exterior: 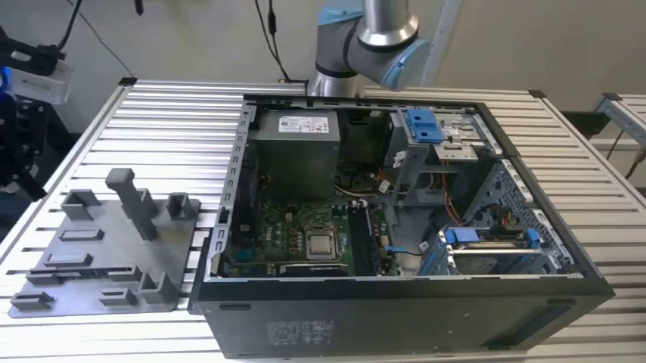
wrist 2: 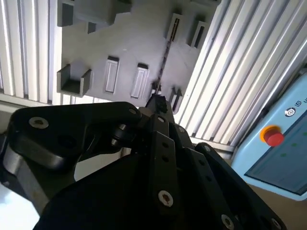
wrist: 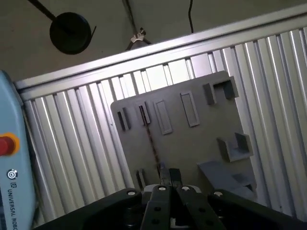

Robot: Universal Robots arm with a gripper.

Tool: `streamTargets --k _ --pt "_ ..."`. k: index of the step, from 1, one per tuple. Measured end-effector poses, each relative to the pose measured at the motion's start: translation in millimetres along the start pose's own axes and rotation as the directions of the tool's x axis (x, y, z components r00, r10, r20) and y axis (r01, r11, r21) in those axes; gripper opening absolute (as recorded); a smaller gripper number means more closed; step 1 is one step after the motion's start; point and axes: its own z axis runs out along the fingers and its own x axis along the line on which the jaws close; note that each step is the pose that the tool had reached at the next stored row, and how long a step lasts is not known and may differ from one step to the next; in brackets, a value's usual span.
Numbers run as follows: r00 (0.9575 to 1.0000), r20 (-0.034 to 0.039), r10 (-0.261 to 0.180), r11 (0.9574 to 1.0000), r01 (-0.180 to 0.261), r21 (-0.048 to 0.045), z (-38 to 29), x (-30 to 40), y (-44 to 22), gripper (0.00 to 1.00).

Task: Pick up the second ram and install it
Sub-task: 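Pick up the second ram and move it above second insertion slot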

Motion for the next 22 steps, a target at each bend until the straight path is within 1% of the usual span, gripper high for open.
streamTargets --k 3,6,11,15,16,17,22 --pt "0.9989 -0.0003 -0.047 0.9989 0.047 -0.0003 1.6 0.1 0.3 0.11" --pt "0.9961 -0.0007 -0.088 0.9961 0.088 -0.0005 3.5 0.3 1.2 0.11" --pt "0.9890 -0.0011 -0.148 0.9890 0.148 -0.0009 6.6 0.6 1.9 0.11" --pt "0.9804 -0.0014 -0.197 0.9804 0.197 -0.0012 9.1 0.8 2.0 0.11" --pt "0.9784 -0.0013 -0.207 0.9784 0.207 -0.0011 9.9 0.8 2.0 0.11" --pt "0.9772 -0.0014 -0.212 0.9772 0.212 -0.0012 10.6 0.9 2.0 0.11" --pt "0.9759 -0.0015 -0.218 0.9759 0.218 -0.0014 12.4 1.2 1.9 0.11"
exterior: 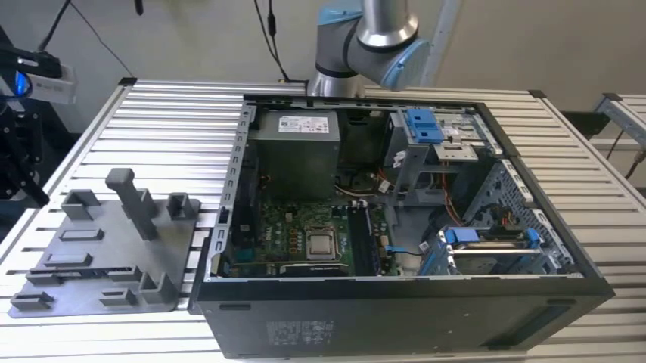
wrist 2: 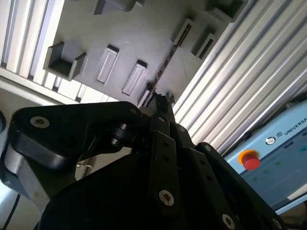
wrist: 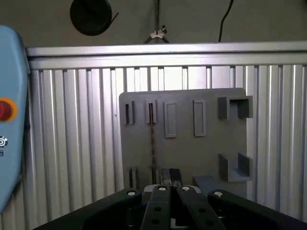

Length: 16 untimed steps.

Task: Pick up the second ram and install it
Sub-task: 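Pick up the second ram and move it above second insertion slot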

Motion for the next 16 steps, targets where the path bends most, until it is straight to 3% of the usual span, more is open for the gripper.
streamTargets --k 14,15,16 --pt "1.0000 0.0002 0.000 1.0000 0.000 0.0001 0.1 0.2 -0.1 0.12" --pt "1.0000 0.0002 0.000 1.0000 0.000 0.0001 0.1 0.2 0.0 0.24" --pt "1.0000 0.0002 0.000 1.0000 0.000 0.0001 0.1 0.2 0.0 0.24"
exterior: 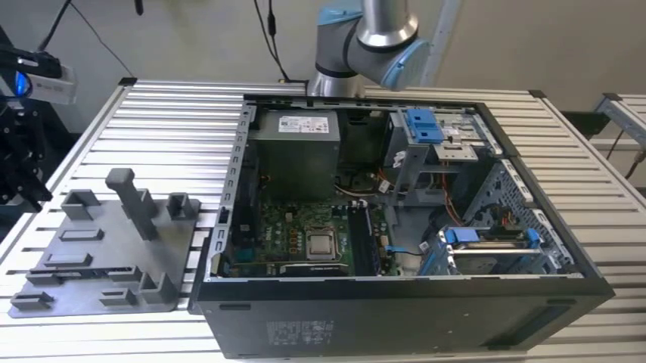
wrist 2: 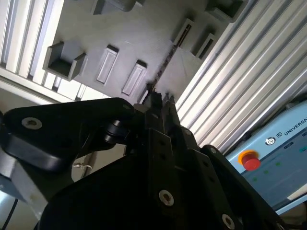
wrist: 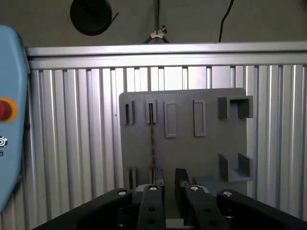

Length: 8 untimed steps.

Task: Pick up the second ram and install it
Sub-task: 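Pick up the second ram and move it above second insertion slot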

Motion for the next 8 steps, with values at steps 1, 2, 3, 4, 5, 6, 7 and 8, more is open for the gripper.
streamTargets --k 1,2,3,4,5,6,7,8 --pt "1.0000 0.0000 0.000 1.0000 0.000 0.0000 0.0 0.0 0.0 0.30" --pt "1.0000 0.0000 0.000 1.0000 0.000 0.0000 0.0 0.0 0.0 0.36" --pt "1.0000 0.0000 0.000 1.0000 0.000 0.0000 0.0 0.0 0.0 0.36" --pt "1.0000 0.0000 0.000 1.0000 0.000 0.0000 0.0 0.0 0.0 0.42" --pt "1.0000 0.0000 0.000 1.0000 0.000 0.0000 0.0 0.1 0.0 0.42" --pt "1.0000 0.0000 0.000 1.0000 0.000 0.0000 0.0 0.1 0.0 0.42" --pt "1.0000 0.0000 0.000 1.0000 0.000 0.0000 0.0 0.1 0.0 0.48" --pt "1.0000 0.0000 0.000 1.0000 0.000 0.0000 0.0 0.1 0.0 0.48"
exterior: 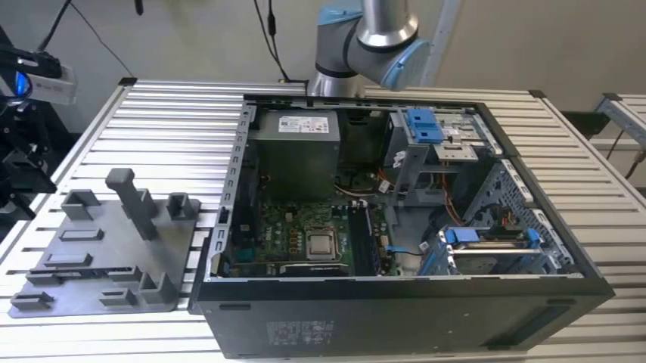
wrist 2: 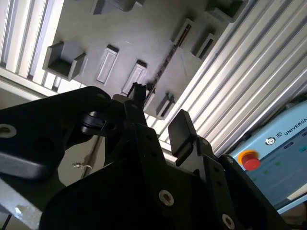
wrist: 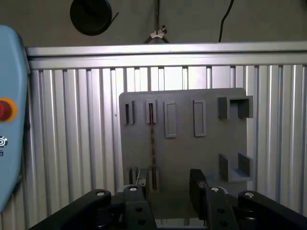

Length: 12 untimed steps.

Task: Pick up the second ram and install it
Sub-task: 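Pick up the second ram and move it above second insertion slot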

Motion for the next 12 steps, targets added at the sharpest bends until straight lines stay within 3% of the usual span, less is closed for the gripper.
streamTargets --k 12 --pt "1.0000 -0.0004 -0.005 1.0000 0.005 0.0005 1.9 0.1 -0.1 0.48"
